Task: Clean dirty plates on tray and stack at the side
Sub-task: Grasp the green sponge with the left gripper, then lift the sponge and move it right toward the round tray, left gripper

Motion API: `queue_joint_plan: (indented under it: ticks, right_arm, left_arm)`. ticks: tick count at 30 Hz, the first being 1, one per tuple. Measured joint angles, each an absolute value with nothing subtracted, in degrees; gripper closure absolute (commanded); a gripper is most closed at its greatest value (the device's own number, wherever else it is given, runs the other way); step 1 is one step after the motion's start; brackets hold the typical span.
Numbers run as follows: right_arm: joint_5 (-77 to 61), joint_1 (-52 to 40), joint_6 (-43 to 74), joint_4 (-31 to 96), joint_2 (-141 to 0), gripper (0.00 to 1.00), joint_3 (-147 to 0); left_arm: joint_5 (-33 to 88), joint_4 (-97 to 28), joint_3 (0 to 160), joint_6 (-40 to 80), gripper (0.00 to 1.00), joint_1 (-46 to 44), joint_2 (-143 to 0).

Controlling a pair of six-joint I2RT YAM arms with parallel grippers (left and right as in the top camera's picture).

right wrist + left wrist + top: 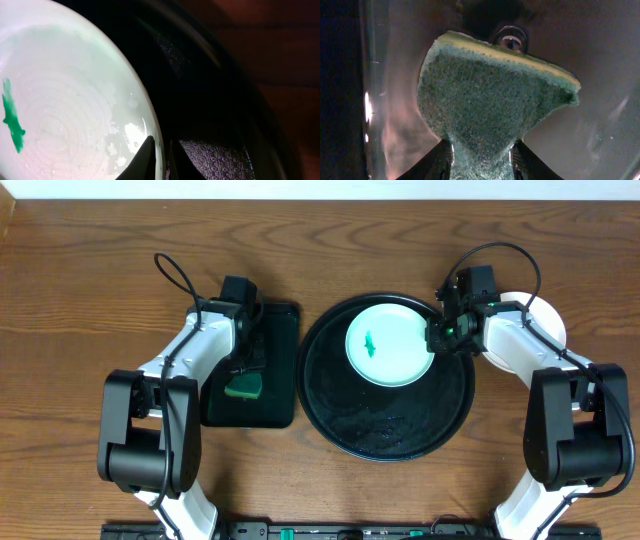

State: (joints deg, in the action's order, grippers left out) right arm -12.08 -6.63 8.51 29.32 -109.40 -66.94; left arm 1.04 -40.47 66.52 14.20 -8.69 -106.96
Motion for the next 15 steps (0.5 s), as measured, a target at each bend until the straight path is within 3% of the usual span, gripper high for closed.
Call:
queue_joint_plan:
  ticks: [15]
  right_arm:
    - [-12.08,-6.63,8.51,29.32,-109.4,0.92,-66.94]
  left_arm:
    - [1.15,-38.87,65.58,13.26,0.92,-8.69,-106.96]
